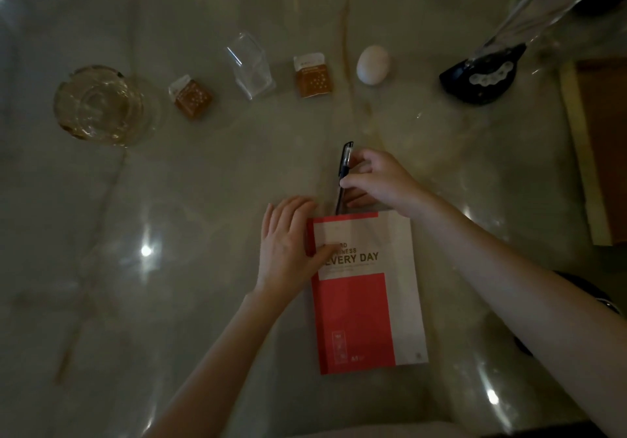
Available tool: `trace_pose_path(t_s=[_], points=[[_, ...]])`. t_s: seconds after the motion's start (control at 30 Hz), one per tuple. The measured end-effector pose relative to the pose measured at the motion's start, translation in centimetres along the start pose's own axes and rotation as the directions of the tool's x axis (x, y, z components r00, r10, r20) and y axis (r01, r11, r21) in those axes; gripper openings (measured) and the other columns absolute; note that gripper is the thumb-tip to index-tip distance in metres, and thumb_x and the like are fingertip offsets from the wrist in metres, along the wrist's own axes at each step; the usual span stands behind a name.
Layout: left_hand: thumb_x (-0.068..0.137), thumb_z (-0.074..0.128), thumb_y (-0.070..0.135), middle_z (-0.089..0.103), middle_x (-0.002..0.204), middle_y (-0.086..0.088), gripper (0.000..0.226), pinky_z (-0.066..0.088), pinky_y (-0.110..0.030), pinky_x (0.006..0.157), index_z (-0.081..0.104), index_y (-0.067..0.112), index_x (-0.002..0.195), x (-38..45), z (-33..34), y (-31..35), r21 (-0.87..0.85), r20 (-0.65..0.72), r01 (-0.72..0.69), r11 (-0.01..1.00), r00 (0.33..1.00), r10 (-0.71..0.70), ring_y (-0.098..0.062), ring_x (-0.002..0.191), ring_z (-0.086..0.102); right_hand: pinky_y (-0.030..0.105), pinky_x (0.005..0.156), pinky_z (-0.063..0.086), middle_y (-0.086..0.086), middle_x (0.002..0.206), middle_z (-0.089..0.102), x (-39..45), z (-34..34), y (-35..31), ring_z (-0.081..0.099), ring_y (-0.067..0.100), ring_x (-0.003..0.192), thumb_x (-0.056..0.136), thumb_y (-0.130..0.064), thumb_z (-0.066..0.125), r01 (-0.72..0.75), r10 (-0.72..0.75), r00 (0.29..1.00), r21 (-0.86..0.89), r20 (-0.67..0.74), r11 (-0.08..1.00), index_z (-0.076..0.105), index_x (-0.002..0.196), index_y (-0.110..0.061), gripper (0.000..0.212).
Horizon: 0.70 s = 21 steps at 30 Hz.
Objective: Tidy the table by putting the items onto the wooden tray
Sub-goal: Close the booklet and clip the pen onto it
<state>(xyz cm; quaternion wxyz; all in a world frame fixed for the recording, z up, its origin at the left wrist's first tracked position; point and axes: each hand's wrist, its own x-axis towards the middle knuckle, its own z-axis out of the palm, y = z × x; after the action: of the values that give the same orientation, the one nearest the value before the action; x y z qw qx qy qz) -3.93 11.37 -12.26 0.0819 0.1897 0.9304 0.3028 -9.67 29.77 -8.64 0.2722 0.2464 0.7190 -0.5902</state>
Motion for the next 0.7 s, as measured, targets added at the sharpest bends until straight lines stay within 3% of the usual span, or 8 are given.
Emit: trace_pose_path(t_s=[0.1,0.2,0.3,0.4,0.5,0.6,0.7], points=[[0.084,0.031,0.064,0.035,0.146,-0.006,0.077,0.008,-0.041,0.114,0.030,0.010,0.139,-2.6,0.8,0.5,0.041,0.015,0.105,0.994,0.994,-0.106,-0.014,0.137,0.018,0.033,0.061,0.059,0.009,0.080,0.066,0.2,0.4,0.1,0.068,0.019,0.062,0.081,-0.003,0.060,-0.010,0.011,1.000,0.007,-0.013,1.000,0.053,0.096,-0.013,0.019],[0.091,0.008,0.055,0.010,0.150,0.001,0.069,-0.001,-0.039,0.113,0.008,0.010,0.143,-3.6,1.8,1.0,0.094,0.034,0.167,0.981,0.985,-0.171,-0.007,0.138,-0.002,0.032,0.060,0.059,0.008,0.078,0.067,0.2,1.3,0.0,0.067,0.021,0.063,0.084,-0.007,0.058,0.001,-0.001,1.000,-0.001,-0.028,1.000,0.052,0.084,-0.019,0.014],[0.093,0.001,0.049,0.006,0.150,0.001,0.063,-0.004,-0.036,0.113,0.003,0.009,0.141,-3.4,2.1,1.2,0.156,0.025,0.198,0.968,0.979,-0.204,-0.006,0.138,-0.004,0.031,0.056,0.058,0.009,0.075,0.066,0.2,2.0,-0.2,0.066,0.021,0.060,0.087,-0.009,0.056,0.017,-0.018,0.999,-0.035,-0.032,0.999,0.051,0.079,-0.021,0.015],[0.093,0.001,0.048,0.012,0.152,-0.001,0.063,0.000,-0.039,0.113,0.012,0.010,0.142,-3.4,2.2,1.3,0.196,0.024,0.203,0.959,0.977,-0.212,-0.007,0.138,-0.001,0.035,0.057,0.058,0.011,0.076,0.064,0.1,2.5,-0.4,0.065,0.023,0.058,0.087,-0.007,0.055,0.022,-0.022,1.000,-0.101,-0.003,0.995,0.049,0.079,-0.020,0.017],[0.093,0.000,0.048,0.020,0.152,-0.004,0.063,0.001,-0.039,0.113,0.017,0.010,0.142,-3.2,2.2,1.3,0.213,0.020,0.207,0.955,0.976,-0.216,-0.008,0.138,0.001,0.046,0.067,0.058,0.018,0.082,0.066,-0.4,2.8,-0.4,0.068,0.036,0.068,0.085,-0.008,0.056,0.064,-0.060,0.998,-0.213,0.025,0.975,0.049,0.101,-0.017,0.019],[0.093,0.001,0.047,0.021,0.152,-0.005,0.063,0.004,-0.042,0.112,0.019,0.011,0.142,-3.2,2.2,1.4,0.219,0.023,0.212,0.952,0.975,-0.222,-0.010,0.138,0.004,0.050,0.073,0.056,0.024,0.084,0.069,-1.1,2.9,-0.4,0.066,0.042,0.076,0.085,-0.011,0.057,0.151,-0.153,0.988,-0.382,0.027,0.912,0.034,0.136,-0.025,0.057],[0.093,0.001,0.048,0.022,0.152,-0.004,0.063,0.003,-0.040,0.112,0.021,0.014,0.141,-3.2,2.1,1.4,0.208,0.015,0.216,0.954,0.974,-0.224,-0.010,0.138,0.004,0.053,0.072,0.055,0.024,0.080,0.069,-1.7,2.8,-0.4,0.065,0.044,0.076,0.086,-0.009,0.057,0.200,-0.189,0.980,-0.386,0.066,0.901,0.035,0.136,-0.027,0.057]])
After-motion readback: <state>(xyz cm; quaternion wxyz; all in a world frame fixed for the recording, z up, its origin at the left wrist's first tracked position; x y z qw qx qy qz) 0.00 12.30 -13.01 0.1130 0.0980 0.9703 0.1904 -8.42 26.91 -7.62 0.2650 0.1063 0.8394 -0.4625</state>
